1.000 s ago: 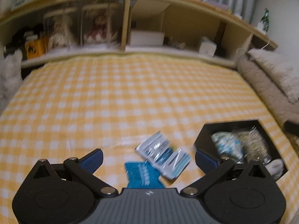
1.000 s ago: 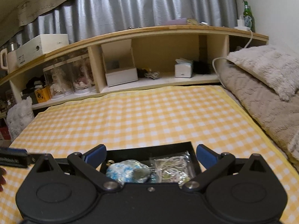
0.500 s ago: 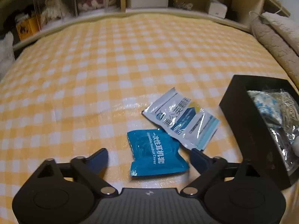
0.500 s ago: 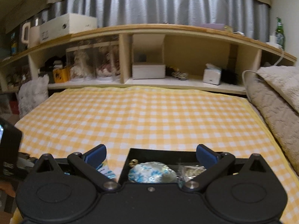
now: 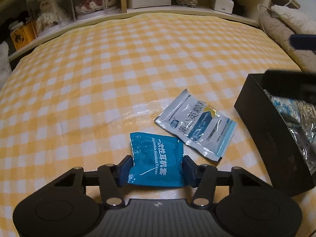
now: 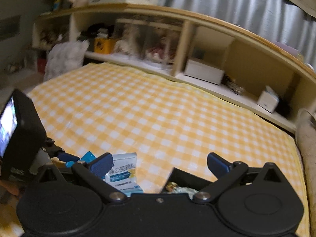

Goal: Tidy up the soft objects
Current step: 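Grasp the blue packet with the left tool while the right tool grasps the white sachet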

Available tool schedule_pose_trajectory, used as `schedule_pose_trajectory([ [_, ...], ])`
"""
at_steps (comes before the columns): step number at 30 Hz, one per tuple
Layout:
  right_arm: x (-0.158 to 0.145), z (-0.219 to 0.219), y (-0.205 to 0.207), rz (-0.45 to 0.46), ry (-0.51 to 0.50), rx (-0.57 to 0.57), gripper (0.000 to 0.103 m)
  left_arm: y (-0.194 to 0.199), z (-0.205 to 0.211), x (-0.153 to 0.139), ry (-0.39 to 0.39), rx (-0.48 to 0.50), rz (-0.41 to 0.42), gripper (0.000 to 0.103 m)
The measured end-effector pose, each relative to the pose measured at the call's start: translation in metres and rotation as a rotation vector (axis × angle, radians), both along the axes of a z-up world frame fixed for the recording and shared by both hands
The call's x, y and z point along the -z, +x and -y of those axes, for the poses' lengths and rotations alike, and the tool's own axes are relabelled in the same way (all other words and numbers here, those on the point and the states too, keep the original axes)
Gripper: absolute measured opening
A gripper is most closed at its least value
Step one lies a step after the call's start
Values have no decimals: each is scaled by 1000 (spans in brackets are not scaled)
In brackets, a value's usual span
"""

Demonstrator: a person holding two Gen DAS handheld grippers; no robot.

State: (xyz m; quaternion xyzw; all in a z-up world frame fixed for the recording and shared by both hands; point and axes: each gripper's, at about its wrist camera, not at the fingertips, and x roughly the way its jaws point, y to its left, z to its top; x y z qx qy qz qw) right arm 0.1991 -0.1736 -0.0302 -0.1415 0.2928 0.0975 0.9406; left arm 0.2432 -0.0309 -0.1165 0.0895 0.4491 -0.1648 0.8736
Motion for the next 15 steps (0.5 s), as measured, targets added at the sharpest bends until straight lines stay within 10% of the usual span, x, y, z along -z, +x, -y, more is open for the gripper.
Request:
schedule_pose_trajectory([
  [15, 47, -49, 54, -229, -162, -177, 97, 17, -54, -26, -121, -138, 28, 52],
])
